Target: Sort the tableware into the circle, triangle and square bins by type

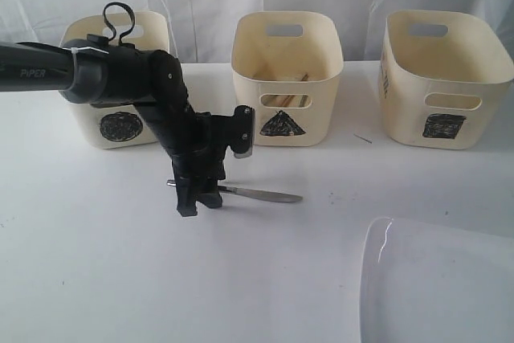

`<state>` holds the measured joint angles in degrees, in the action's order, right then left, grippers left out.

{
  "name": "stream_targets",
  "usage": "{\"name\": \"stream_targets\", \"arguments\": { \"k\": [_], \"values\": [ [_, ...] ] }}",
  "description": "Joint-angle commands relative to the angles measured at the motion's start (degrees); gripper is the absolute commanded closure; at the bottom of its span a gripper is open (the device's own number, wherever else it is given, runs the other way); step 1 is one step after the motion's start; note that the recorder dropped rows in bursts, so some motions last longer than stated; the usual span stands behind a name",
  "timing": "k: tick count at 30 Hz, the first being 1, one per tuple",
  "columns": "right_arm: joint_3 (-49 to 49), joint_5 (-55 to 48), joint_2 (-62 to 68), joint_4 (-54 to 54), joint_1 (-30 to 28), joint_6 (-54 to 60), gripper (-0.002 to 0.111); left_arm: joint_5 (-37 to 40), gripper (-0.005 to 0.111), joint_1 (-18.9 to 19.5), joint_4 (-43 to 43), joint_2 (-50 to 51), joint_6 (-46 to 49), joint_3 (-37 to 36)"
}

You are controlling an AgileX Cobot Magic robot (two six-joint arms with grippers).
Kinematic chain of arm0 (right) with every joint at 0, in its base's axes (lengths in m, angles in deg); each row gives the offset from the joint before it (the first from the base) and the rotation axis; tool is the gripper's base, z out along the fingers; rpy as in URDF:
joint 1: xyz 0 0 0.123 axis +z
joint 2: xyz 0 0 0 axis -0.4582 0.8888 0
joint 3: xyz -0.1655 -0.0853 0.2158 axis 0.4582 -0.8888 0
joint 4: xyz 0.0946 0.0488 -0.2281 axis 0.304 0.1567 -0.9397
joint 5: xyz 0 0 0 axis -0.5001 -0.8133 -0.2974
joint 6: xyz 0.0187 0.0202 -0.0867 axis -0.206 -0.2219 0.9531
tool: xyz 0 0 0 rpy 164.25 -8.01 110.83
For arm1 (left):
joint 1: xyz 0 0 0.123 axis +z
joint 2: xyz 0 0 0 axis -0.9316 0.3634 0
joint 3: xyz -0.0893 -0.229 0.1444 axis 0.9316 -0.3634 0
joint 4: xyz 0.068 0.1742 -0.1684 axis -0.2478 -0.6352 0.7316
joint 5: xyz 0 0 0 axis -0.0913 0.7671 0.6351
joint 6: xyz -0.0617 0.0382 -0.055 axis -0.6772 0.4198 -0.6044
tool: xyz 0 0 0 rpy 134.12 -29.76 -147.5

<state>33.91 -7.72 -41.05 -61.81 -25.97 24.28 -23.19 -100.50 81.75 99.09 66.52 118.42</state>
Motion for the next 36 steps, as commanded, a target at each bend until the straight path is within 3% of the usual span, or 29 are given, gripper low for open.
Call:
{"name": "stream_targets", "arguments": {
  "k": [1, 15, 36],
  "values": [
    [-0.32, 0.44, -0.37, -0.08, -0.2, -0.37, 0.108, 3.01, 0.05, -0.26, -0.1, 1.87, -0.13, -0.98],
    [-0.32, 0.44, -0.37, -0.08, -0.2, -0.37, 0.108, 3.41, 0.054, 3.07, 0.39, 1.87, -1.71, 0.47],
    [-0.32, 0.44, -0.37, -0.08, -0.2, -0.37, 0.108, 8.32, 0.054, 3.22, 2.32, 5.66, -3.3, 4.31]
  ]
}}
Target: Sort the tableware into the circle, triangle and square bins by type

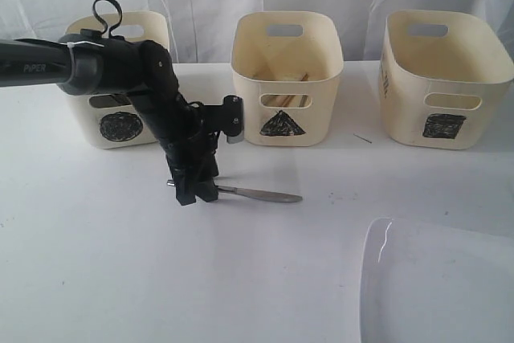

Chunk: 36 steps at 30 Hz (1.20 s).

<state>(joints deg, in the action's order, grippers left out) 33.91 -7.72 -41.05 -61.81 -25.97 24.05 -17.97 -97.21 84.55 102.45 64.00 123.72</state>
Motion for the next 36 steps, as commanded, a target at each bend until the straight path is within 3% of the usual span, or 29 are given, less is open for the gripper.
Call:
{"name": "stream_targets", "arguments": {
  "k": [1, 17, 24, 30, 36],
  "values": [
    [-0.32, 0.44, -0.37, -0.08, -0.2, -0.14, 0.108, 3.89, 0.054, -0.07, -0.48, 2.31, -1.04, -0.99],
    [-0.32, 0.44, -0.37, -0.08, -0.2, -0.14, 0.108, 7.09, 0.055, -0.07, 0.31, 2.31, -2.64, -0.99],
    [-0.32, 0.44, -0.37, -0.08, -0.2, -0.14, 0.108, 7.04, 0.076, -0.07, 0.31, 2.31, -2.64, -0.99],
    [-0.32, 0.44, -0.37, -0.08, -0.2, -0.14, 0.108, 7.93, 0.104, -0.18, 0.19, 2.19, -3.32, -0.99],
    [-0.32, 0.44, -0.37, -0.08, -0.2, -0.14, 0.108, 9.42, 0.107, -0.18, 0.02, -0.16, -4.67, -0.99]
  ]
}}
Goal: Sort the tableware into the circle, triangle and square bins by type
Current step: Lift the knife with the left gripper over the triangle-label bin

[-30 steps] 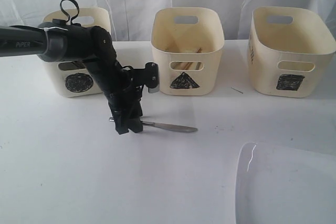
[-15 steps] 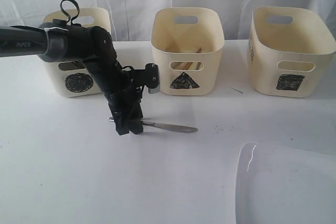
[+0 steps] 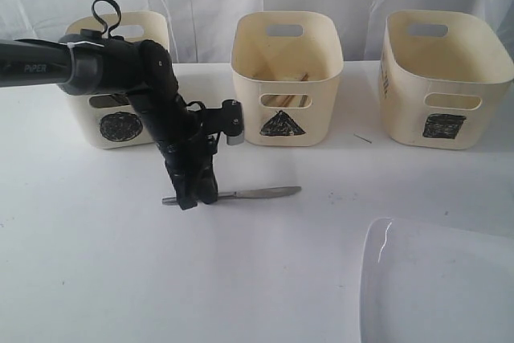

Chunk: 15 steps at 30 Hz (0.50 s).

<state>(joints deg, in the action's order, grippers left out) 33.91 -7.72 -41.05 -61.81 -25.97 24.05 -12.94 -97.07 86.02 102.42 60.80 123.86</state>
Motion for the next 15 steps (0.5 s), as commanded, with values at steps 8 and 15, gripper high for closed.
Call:
{"name": "stream_targets", "arguments": {
  "k": [8, 15],
  "values": [
    [-0.32, 0.44, -0.37, -0.08, -0.2, -0.14, 0.108, 8.38, 0.107, -0.32, -1.45, -4.59, -3.9, -1.12],
    [-0.32, 0.44, -0.37, -0.08, -0.2, -0.14, 0.108, 8.18, 0.107, -0.32, -0.98, -8.14, -6.44, -1.12]
  ]
}}
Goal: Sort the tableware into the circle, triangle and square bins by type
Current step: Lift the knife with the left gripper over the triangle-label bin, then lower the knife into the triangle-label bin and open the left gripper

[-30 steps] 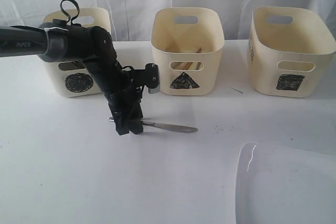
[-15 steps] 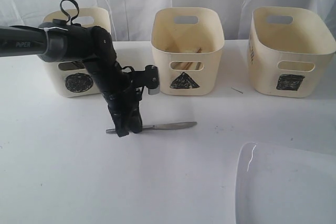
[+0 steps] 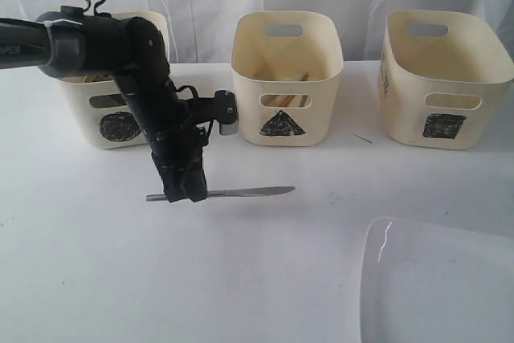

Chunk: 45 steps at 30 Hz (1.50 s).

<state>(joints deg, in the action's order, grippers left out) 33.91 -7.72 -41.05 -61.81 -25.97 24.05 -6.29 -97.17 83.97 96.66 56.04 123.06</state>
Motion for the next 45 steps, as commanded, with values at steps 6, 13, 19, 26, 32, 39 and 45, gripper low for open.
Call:
{"name": "stream_targets", "arguments": {
  "k": [6, 13, 19, 26, 32, 39, 45],
  "values": [
    [-0.32, 0.44, -0.37, -0.08, -0.2, -0.14, 0.108, 1.72, 0.107, -0.75, 2.77, -5.91, -3.71, -0.32],
    [-0.32, 0.44, -0.37, -0.08, -0.2, -0.14, 0.108, -7.32, 0.107, -1.97, 4.73, -13.2, -5.63, -0.32],
    [-0.32, 0.44, -0.37, -0.08, -0.2, -0.14, 0.108, -23.58, 0.107, -4.35, 5.28, -13.8, -6.3, -0.32],
    [-0.32, 0.44, -0.37, -0.08, -0.2, -0.14, 0.108, -37.21, 0.107, -7.22, 5.28, -10.47, -6.3, 1.32],
    [-0.32, 0.44, -0.37, -0.08, -0.2, -0.14, 0.108, -39.41, 0.107, -8.83, 5.04, -5.49, -6.3, 7.69],
    [-0.32, 0.44, -0.37, -0.08, -0.2, -0.14, 0.108, -42.35, 0.107, -8.83, 4.36, -1.1, -6.5, 14.68],
    [-0.32, 0.44, -0.37, -0.08, -0.2, -0.14, 0.108, -46.1, 0.107, -8.83, 4.36, 2.58, -6.5, 18.53]
  ]
}}
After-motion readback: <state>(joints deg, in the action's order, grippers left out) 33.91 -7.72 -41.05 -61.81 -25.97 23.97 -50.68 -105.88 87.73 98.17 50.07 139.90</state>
